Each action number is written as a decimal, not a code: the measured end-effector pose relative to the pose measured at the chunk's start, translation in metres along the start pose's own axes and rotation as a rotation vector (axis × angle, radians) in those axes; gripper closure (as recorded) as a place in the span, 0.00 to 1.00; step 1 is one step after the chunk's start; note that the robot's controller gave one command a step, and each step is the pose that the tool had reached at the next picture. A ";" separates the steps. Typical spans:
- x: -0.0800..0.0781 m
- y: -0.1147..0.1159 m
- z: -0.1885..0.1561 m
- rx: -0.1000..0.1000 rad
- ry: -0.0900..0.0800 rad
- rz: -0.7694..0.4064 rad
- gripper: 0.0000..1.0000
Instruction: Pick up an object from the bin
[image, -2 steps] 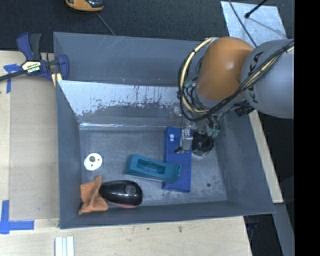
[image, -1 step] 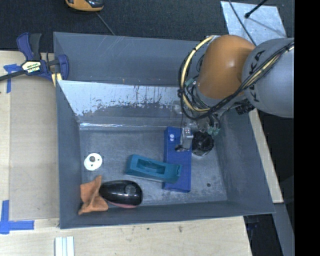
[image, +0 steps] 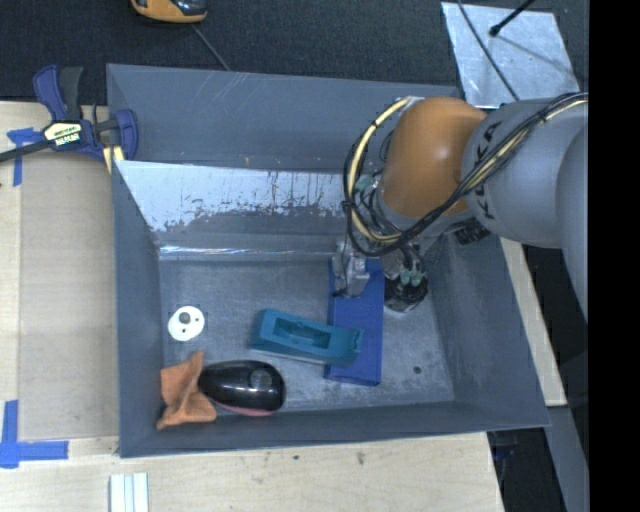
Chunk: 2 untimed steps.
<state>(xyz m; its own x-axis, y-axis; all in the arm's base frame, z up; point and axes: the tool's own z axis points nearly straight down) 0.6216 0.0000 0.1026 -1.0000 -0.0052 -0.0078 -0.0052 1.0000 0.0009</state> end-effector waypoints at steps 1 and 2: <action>0.001 0.000 0.001 0.001 0.003 0.000 0.00; -0.002 0.000 -0.001 0.001 -0.009 0.000 1.00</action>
Offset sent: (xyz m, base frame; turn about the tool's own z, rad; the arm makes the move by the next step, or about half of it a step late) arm 0.0000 0.0000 0.0000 0.0000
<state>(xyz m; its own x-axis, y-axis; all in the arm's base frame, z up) 0.6236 -0.0002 0.1041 -0.9998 -0.0049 -0.0169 -0.0049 1.0000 0.0004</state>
